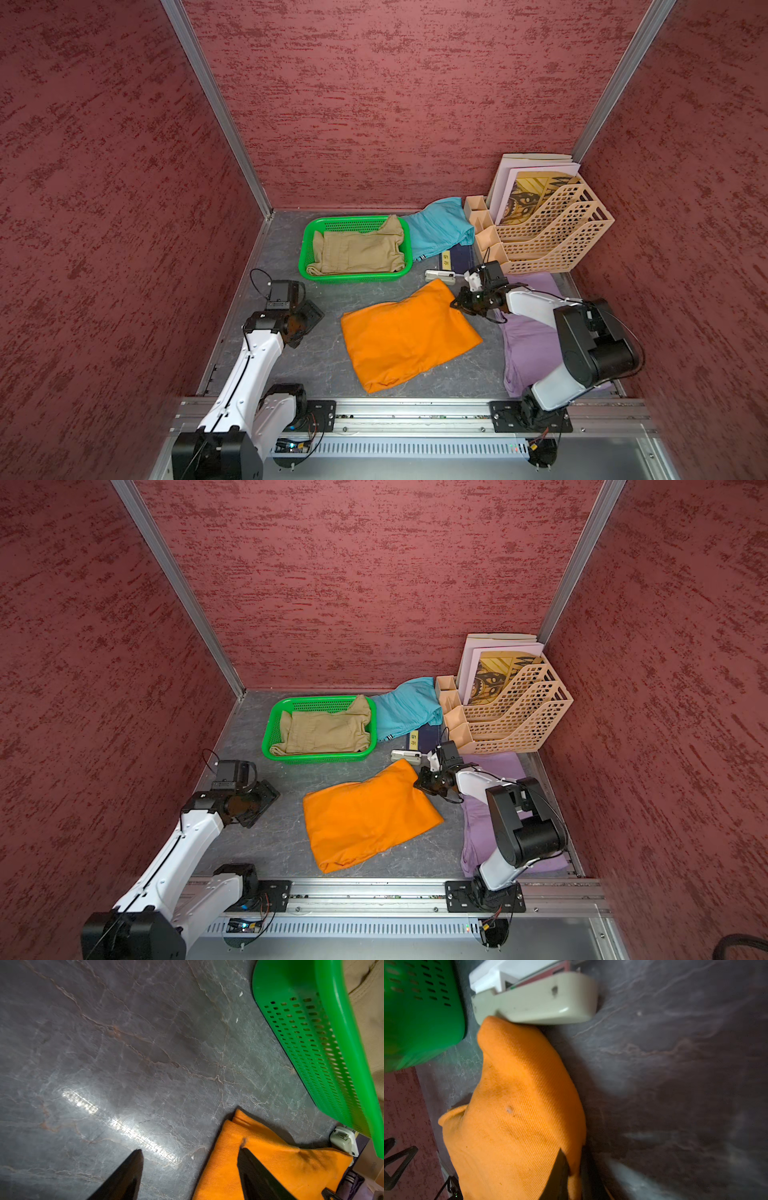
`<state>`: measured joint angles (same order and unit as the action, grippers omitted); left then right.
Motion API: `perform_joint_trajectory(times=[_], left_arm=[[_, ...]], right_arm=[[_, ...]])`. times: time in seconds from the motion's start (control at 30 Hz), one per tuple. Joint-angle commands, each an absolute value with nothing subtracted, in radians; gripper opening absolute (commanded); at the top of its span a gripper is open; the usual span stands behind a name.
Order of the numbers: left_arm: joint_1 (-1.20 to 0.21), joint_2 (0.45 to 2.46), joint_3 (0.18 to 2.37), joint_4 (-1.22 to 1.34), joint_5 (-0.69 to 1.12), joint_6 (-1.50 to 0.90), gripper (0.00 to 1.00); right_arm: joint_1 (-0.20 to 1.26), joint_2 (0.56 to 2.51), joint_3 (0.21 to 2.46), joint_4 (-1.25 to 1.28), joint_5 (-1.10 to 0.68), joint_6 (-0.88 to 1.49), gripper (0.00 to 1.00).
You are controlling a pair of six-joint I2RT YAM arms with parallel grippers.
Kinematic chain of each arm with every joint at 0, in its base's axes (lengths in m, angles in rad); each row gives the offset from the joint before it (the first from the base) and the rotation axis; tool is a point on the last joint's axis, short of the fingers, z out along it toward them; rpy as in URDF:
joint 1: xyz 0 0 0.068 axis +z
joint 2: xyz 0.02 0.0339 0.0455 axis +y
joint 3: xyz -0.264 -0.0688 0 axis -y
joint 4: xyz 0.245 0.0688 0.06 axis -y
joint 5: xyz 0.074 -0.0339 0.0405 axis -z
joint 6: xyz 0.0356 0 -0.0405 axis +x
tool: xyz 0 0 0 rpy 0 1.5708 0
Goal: Put the folded long pants in the basket
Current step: Move the long pant to the center of the board.
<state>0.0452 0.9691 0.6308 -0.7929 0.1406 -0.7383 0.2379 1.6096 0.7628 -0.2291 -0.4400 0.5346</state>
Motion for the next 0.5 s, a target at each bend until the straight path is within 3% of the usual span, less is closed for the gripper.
perform_joint_trajectory(times=[0.0,0.13,0.2,0.33,0.4,0.47], left_arm=[[0.054,1.007,0.622,-0.702,0.311,-0.685,0.75],[0.009,1.057,0.543,-0.599,0.453,-0.694,0.72],[-0.043,1.059,0.506,-0.574,0.467,-0.704,0.72],[-0.158,1.048,0.448,-0.540,0.466,-0.747,0.72],[-0.203,1.046,0.419,-0.525,0.471,-0.769,0.73],[-0.237,1.053,0.390,-0.487,0.485,-0.779,0.73]], right_arm=[[0.207,1.567,0.761,-0.225,-0.358,0.587,0.00],[0.191,1.531,0.733,-0.238,-0.349,0.587,0.03],[0.183,1.536,0.737,-0.258,-0.397,0.560,0.23],[0.181,1.531,0.727,-0.272,-0.487,0.533,0.50],[0.182,1.537,0.732,-0.307,-0.514,0.519,0.59],[0.182,1.544,0.731,-0.325,-0.534,0.505,0.62]])
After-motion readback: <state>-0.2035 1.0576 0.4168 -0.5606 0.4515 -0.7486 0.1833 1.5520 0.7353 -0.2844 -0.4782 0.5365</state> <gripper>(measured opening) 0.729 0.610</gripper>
